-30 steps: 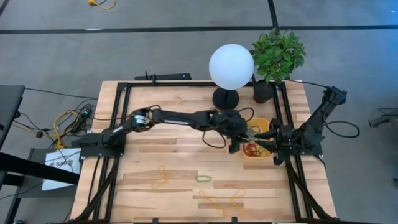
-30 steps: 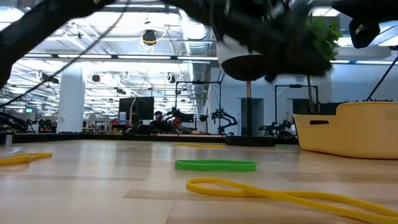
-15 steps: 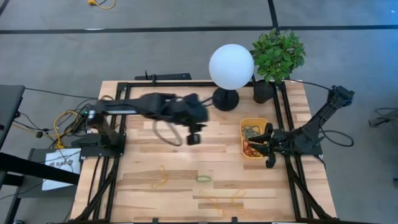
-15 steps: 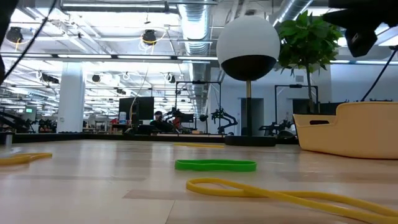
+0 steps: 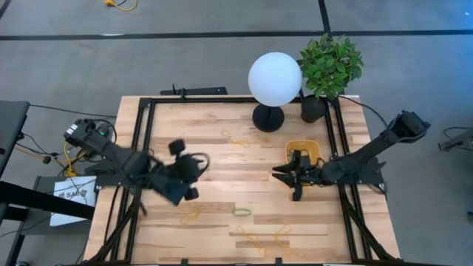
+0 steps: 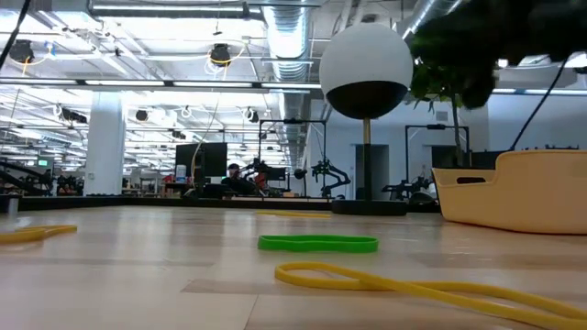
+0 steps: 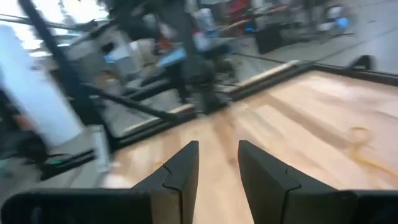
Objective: Pick and place items into bin
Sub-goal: Put the green rubber band into the bin, then put the yellow rubber band into the bin
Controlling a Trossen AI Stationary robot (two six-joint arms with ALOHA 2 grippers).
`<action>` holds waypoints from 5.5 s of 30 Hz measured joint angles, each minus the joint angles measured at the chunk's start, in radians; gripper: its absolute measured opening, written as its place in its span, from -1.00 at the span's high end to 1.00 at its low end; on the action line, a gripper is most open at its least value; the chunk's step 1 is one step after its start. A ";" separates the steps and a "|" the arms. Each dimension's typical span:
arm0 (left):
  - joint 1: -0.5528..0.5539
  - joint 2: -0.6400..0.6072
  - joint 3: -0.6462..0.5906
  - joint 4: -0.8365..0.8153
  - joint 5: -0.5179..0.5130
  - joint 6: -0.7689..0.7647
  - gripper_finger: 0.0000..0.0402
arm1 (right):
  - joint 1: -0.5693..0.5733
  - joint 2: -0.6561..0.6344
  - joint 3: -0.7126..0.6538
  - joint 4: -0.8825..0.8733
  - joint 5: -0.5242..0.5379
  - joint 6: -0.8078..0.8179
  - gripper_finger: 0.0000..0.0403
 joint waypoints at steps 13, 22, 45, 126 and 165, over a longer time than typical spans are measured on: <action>-0.263 -0.066 -0.434 0.260 -0.163 -0.388 0.52 | -0.197 0.426 0.218 0.170 -0.311 0.166 0.46; -0.330 -0.066 -0.437 0.261 -0.280 -0.390 0.52 | -0.223 0.597 0.491 -0.007 -0.678 0.180 0.47; -0.365 -0.066 -0.438 0.262 -0.325 -0.463 0.52 | -0.052 0.694 0.850 -0.987 -0.522 0.166 0.47; -0.366 -0.065 -0.440 0.268 -0.316 -0.463 0.52 | -0.060 0.392 0.741 -2.049 -0.310 0.772 0.42; -0.365 -0.065 -0.440 0.253 -0.341 -0.473 0.52 | -0.748 0.851 0.995 -1.014 -0.667 -0.238 0.40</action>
